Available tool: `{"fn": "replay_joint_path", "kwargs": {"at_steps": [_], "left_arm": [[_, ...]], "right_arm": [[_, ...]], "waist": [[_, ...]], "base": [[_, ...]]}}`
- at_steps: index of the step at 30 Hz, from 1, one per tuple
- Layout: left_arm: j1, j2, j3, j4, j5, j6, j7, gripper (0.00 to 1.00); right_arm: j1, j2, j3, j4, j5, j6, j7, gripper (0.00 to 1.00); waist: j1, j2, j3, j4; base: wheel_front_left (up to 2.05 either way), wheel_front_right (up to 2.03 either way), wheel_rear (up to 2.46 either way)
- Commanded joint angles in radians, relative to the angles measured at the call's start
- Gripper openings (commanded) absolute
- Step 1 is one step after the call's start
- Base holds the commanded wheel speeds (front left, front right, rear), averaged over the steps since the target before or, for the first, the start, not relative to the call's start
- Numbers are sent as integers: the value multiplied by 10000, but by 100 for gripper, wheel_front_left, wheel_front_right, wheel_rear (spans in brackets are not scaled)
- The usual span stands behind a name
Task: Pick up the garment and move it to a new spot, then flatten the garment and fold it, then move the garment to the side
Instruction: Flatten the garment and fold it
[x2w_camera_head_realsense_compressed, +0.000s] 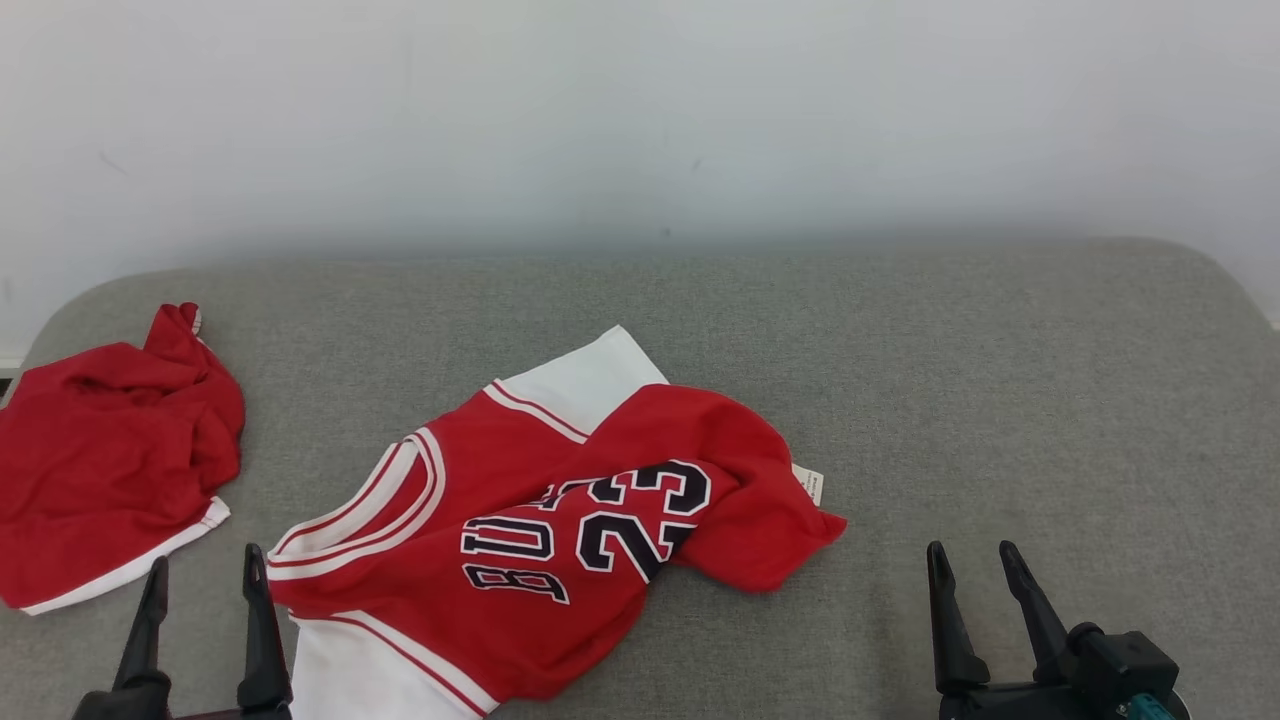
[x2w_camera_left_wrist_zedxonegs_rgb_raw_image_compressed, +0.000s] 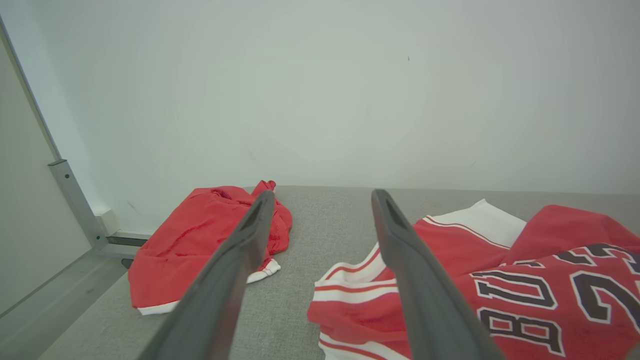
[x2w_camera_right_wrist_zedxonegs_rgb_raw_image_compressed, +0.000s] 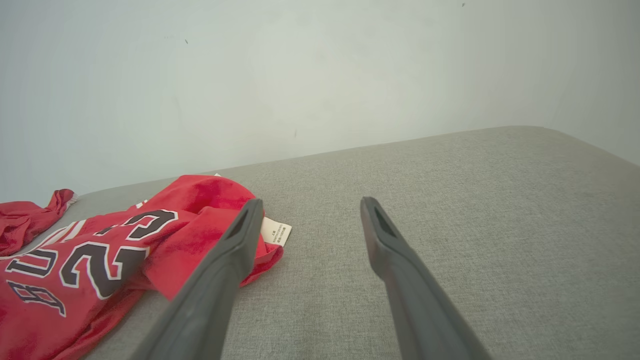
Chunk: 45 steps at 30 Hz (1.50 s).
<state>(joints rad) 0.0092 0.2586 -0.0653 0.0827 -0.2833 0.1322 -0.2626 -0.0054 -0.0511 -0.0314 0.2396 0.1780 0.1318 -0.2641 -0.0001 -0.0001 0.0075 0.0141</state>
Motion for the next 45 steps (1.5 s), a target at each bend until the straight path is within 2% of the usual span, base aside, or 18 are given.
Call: {"fn": "replay_joint_path", "kwargs": {"at_steps": [1,7,13,20,31,39,40,41,42,43,45], "left_arm": [[289,-106,166,-290,216,-28,-30,100],[946,-326,615,-796,750,-181,-31,100],[1164,-574,732,-678,994,-389,-31,100],[1002,-971,784,-475,1262,-682,-32,100],[418,-1363,665,-110,1567,-1160,-32,100],[118,-1565,750,152,1707,-1397,-32,100],[108,-1582,766,179,1725,-1420,-32,100],[81,-1602,783,214,1744,-1449,-32,100],[58,-1620,802,243,1759,-1486,-32,100],[36,-1640,812,277,1778,-1478,-32,100],[-20,-1671,833,326,1808,-1547,-33,100]], "right_arm": [[105,18,2,34,75,-22,-5,100],[154,18,92,201,242,-22,-5,100],[83,18,236,589,397,-22,-5,100],[-695,16,549,1497,304,-22,102,100],[-2600,-62,434,4227,160,-22,363,100],[-3157,-25,141,5940,396,-22,149,100],[-3223,-19,167,6141,447,-22,134,67],[-3276,-12,218,6325,484,-22,131,42],[-3338,-3,250,6445,569,-22,110,9],[-3394,2,282,6547,685,-22,95,0],[-3539,10,367,6649,847,-22,36,0]], "waist": [[1,1,-133,241],[1,1,-205,489],[1,1,-222,680],[1,1,-166,928],[1,1,320,1501],[1,1,535,1728],[1,1,540,1722],[1,1,537,1716],[1,1,532,1709],[1,1,526,1699],[1,1,503,1674]], "base": [[0,0,0],[0,0,0],[0,0,0],[0,0,0],[0,0,0],[0,0,0],[0,0,0],[0,0,0],[0,0,0],[0,0,0],[0,0,0]]}}
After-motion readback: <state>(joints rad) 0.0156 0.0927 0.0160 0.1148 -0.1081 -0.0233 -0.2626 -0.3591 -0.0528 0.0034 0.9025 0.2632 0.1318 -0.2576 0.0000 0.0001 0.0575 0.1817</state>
